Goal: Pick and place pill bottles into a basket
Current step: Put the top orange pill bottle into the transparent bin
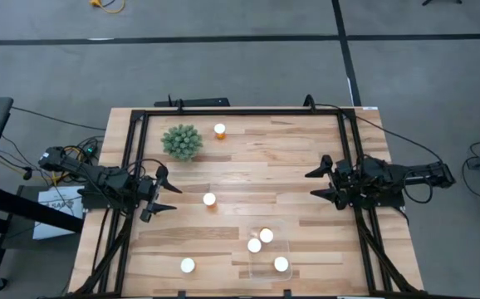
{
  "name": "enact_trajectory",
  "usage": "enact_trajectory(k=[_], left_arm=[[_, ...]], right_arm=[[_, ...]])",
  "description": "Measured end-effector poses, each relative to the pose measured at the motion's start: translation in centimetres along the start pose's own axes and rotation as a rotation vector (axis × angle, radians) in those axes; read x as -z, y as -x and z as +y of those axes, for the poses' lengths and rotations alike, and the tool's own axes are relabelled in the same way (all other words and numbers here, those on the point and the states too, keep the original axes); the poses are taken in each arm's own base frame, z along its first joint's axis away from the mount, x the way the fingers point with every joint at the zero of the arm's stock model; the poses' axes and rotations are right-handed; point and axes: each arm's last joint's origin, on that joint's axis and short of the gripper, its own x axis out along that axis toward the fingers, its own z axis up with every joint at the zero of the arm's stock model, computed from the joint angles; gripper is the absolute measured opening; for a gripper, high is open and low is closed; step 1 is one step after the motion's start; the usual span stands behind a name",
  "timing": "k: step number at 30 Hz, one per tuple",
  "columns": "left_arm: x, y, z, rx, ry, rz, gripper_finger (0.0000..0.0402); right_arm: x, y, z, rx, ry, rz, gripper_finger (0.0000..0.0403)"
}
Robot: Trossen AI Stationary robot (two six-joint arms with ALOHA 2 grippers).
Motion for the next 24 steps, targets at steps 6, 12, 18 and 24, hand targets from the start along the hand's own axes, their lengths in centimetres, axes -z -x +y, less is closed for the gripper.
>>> enact_trajectory(k=[6, 12, 18, 24], left_arm=[[-0.01, 0.00, 0.01, -0.003, 0.028, -0.001, 0.0242], [-0.02, 0.01, -0.26, 0.090, 0.286, 0.011, 0.0242], [0.05, 0.00, -0.18, 0.060, 0.564, 0.024, 0.0242], [-0.23, 0.05, -0.01, 0.004, 0.395, 0.003, 0.0242]], right_arm=[[0.00, 0.00, 0.00, 0.000, 0.000, 0.000, 0.0311], [0.00, 0.00, 0.00, 0.000, 0.000, 0.000, 0.0311], [0.00, 0.00, 0.00, 0.000, 0.000, 0.000, 0.0311], [0.00, 0.00, 0.00, 0.000, 0.000, 0.000, 0.0311]])
